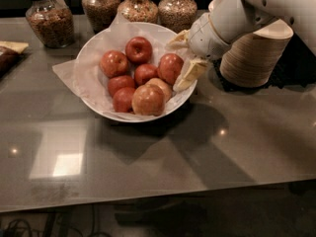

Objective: Pick apple from white bowl

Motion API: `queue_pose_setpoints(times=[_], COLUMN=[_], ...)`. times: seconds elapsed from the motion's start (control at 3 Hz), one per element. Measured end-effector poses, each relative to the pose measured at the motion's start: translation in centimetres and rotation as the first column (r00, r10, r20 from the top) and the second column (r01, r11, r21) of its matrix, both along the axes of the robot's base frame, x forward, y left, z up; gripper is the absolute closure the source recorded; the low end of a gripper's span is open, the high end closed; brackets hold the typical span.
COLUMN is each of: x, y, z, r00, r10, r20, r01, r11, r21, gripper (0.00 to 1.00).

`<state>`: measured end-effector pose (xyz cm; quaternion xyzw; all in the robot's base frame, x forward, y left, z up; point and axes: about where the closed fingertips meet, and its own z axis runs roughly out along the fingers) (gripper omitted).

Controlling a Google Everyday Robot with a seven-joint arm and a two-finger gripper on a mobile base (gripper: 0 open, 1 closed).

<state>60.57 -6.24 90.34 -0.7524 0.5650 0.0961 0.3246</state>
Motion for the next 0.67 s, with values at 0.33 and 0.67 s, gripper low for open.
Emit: queue_pose_setpoints(times=[0.33, 0.67], x=[0.06, 0.11], y=[-0.03, -0.06], z=[-0.26, -0.34], r00=[1.0000, 0.9999], r10=[0.004, 0.007], r20=[-0.005, -0.012], r01=[-0.004, -0.007], r11=[1.000, 1.000], r21=[-0.003, -0.007], gripper=[0.47, 0.70])
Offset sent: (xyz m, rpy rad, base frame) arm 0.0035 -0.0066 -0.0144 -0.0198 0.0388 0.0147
